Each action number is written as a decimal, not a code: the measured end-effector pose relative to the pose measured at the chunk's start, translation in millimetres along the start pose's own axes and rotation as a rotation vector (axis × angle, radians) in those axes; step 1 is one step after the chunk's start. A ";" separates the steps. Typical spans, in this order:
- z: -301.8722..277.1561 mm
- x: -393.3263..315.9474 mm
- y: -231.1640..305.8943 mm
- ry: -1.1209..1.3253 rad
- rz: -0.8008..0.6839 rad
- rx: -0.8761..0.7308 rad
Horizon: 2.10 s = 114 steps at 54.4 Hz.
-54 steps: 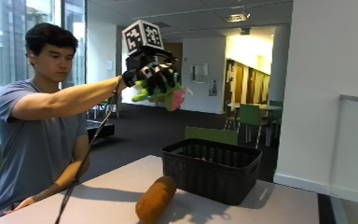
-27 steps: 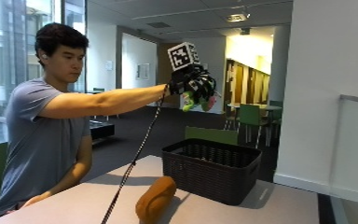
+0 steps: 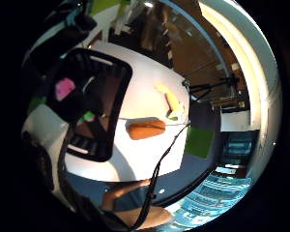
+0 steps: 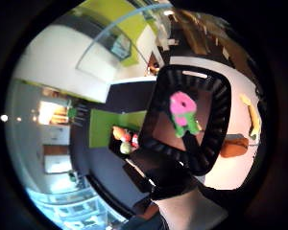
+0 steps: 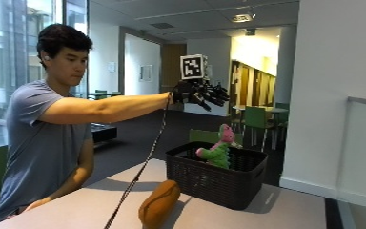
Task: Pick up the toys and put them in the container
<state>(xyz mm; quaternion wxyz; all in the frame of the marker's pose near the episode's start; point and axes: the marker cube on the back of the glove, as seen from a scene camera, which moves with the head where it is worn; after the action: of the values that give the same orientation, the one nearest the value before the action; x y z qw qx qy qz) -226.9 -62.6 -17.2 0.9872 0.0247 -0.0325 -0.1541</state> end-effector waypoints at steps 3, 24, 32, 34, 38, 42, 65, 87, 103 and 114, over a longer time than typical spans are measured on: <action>-3.0 6.8 -0.4 0.035 0.077 -0.011; -3.6 99.2 38.4 0.179 -0.002 -0.012; 14.5 145.6 58.3 0.191 -0.005 -0.039; 20.8 155.2 63.6 0.188 -0.014 -0.044; 35.7 172.4 72.8 0.178 -0.013 -0.078; 53.9 186.1 80.2 0.160 -0.006 -0.125; 190.1 241.3 112.3 0.173 -0.020 -0.305; 269.2 245.0 120.8 0.165 -0.077 -0.387; 269.1 243.3 120.4 0.105 -0.041 -0.196; 269.1 239.1 120.3 0.161 0.048 -0.094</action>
<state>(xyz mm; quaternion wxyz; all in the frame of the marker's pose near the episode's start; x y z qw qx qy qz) 17.4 -31.8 271.6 0.9901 -0.0102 0.0535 -0.1293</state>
